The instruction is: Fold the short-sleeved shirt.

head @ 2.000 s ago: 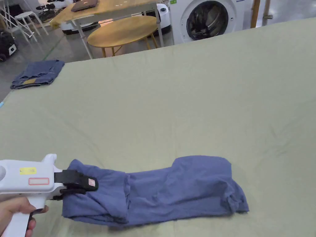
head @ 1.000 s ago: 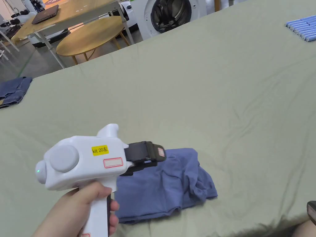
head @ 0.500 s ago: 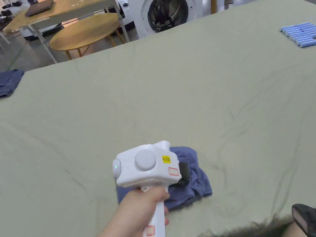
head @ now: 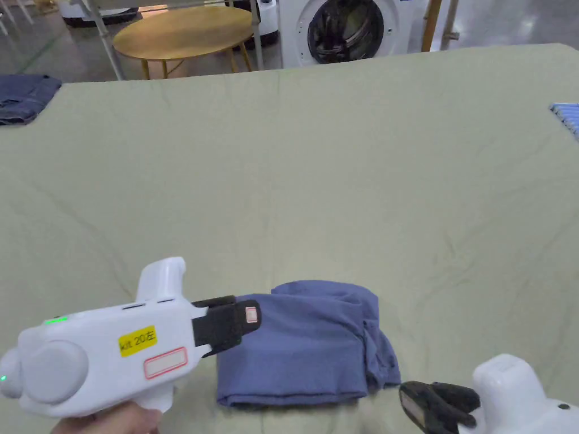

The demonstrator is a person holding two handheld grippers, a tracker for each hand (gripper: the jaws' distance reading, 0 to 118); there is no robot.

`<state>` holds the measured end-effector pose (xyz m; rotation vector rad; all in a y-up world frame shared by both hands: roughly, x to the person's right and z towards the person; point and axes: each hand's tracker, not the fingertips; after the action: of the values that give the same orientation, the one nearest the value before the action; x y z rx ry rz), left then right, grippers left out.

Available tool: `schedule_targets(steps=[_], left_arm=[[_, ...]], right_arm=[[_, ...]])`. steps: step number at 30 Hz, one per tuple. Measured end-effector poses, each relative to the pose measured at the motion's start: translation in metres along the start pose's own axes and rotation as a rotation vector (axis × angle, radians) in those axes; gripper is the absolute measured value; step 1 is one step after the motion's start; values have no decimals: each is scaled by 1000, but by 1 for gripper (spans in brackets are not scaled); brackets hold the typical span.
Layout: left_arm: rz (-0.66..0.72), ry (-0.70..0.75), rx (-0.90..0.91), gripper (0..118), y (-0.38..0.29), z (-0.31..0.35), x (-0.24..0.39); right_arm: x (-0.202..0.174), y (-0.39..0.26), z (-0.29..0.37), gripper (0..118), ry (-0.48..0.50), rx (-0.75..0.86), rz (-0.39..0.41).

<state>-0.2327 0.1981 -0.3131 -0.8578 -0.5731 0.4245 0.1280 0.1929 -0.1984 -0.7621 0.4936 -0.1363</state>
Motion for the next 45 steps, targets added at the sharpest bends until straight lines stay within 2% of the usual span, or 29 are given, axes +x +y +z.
schedule_targets(steps=[2,4,7,9,11,12,13,14,15,16,17,18,19,20,21,23,28,30,32,33,34,35,36,37,38,39,40,41,45], left_arm=[[55,-18,7,0,-22,16,-34],[108,-16,-11,0,-40,20,-57],[120,31,-29,0,-59,20,-74],[149,34,-34,0,-64,17,-84],[188,-25,-44,0,-64,9,-88],[174,-68,-41,0,-63,5,-88],[167,-113,-46,0,-61,-2,-90],[183,-158,-66,0,-57,-10,-94],[211,-197,-94,0,-55,-18,-98],[239,-218,-127,5,-52,-28,-103],[257,-209,-142,28,-48,-35,-107],[258,-211,-130,73,-45,-42,-112],[272,-240,-140,101,-43,-50,-129],[307,-291,-159,113,-39,-57,-137],[353,-337,-152,114,-37,-60,-143],[465,-424,-161,114,-31,-70,-161],[633,-530,-161,114,-19,-96,-182],[609,-495,-186,114,-12,-109,-173],[489,-507,-255,114,-9,-128,-156],[456,-523,-282,106,-8,-137,-147],[445,-534,-320,80,-9,-149,-137],[440,-537,-360,37,-12,-161,-128],[442,-506,-398,17,-15,-173,-122],[406,-344,-445,17,-20,-183,-117],[390,-321,-437,17,-22,-186,-117],[406,-414,-404,17,-19,-181,-117],[391,-438,-400,17,-14,-173,-117],[359,-397,-396,17,-11,-166,-116],[230,-345,-369,17,10,-116,-116]], right_arm=[[4,21,-37,0,169,-62,47],[12,36,-73,0,171,-73,24],[44,54,-129,0,209,-140,-130],[70,55,-154,0,192,-206,-248],[94,47,-171,0,125,-275,-303],[102,42,-172,0,147,-287,-328],[110,39,-169,0,213,-266,-373],[113,38,-166,0,234,-250,-393],[112,38,-165,0,204,-255,-368],[112,38,-164,0,192,-259,-348],[105,39,-157,0,199,-258,-330],[105,39,-157,0,201,-259,-328],[106,39,-157,0,206,-263,-333],[108,40,-158,0,217,-268,-348],[105,42,-156,0,224,-271,-355],[107,40,-157,0,244,-272,-363],[128,32,-164,0,295,-254,-420],[128,31,-164,0,298,-248,-429],[124,28,-165,0,305,-243,-439],[123,27,-165,0,309,-242,-441],[122,27,-165,0,311,-241,-441],[121,27,-164,0,311,-239,-440],[118,28,-162,0,308,-236,-437],[119,28,-161,0,287,-230,-414],[115,28,-156,0,254,-222,-369],[111,27,-151,0,238,-215,-341],[108,28,-143,0,234,-198,-347],[122,21,-138,0,219,-182,-356],[119,9,-95,0,266,-74,-378]])
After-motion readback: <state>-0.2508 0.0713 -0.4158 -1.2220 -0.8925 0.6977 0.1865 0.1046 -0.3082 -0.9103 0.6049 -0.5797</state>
